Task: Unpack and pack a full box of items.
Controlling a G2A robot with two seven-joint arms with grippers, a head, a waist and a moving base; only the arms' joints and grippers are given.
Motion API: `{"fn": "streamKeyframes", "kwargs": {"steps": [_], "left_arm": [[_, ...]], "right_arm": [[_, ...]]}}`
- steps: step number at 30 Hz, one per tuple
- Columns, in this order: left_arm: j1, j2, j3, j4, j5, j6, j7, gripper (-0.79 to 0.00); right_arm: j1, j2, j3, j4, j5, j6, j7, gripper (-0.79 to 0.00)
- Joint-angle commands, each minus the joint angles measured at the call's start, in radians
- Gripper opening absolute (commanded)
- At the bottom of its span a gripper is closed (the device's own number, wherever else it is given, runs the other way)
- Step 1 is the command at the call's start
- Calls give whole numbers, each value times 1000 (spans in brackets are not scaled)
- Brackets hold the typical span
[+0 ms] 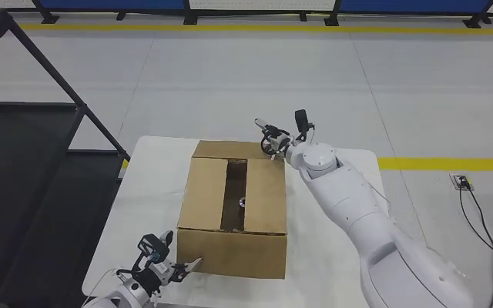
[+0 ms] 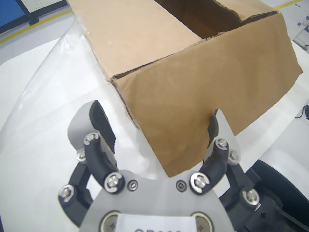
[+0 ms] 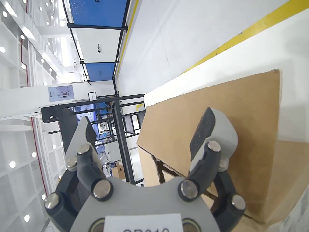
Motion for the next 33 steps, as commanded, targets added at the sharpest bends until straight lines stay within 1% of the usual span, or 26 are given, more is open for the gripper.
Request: {"fn": "streamKeyframes", "kwargs": {"steps": [1, 4, 7, 9, 13, 16, 19, 22, 24, 30, 33], "left_arm": [[-2, 0, 5, 4, 3, 1, -1, 0], [-5, 1, 10, 8, 15, 10, 0, 0], [3, 1, 6, -2, 11, 16, 19, 0], [18, 2, -10, -19, -6, 8, 39, 0], [58, 6, -63, -61, -26, 23, 88, 0], [90, 7, -113, -86, -67, 35, 127, 0], [117, 7, -173, -98, -140, 53, 152, 0], [136, 7, -227, -94, -222, 77, 143, 0], [139, 6, -244, -84, -264, 87, 119, 0], [139, 6, -244, -84, -264, 87, 119, 0], [138, 5, -236, -88, -262, 90, 113, 0]], "right_arm": [[4, -4, 1, 11, -12, 21, 1, 0], [6, -9, 9, 14, -15, 19, -2, 0], [8, -9, 31, 11, 7, -36, 23, 0], [8, -7, 47, 1, 26, -91, 65, 0], [8, -2, 70, -34, 49, -174, 226, 0], [0, -3, 70, -74, 43, -198, 400, 0], [-3, -6, 53, -100, 11, -182, 580, 0], [1, -9, 42, -106, -15, -148, 692, 0], [5, -9, 41, -103, -21, -142, 697, 0], [5, -9, 41, -103, -21, -142, 697, 0], [-22, -8, 41, -118, -38, -109, 630, 0]]}}
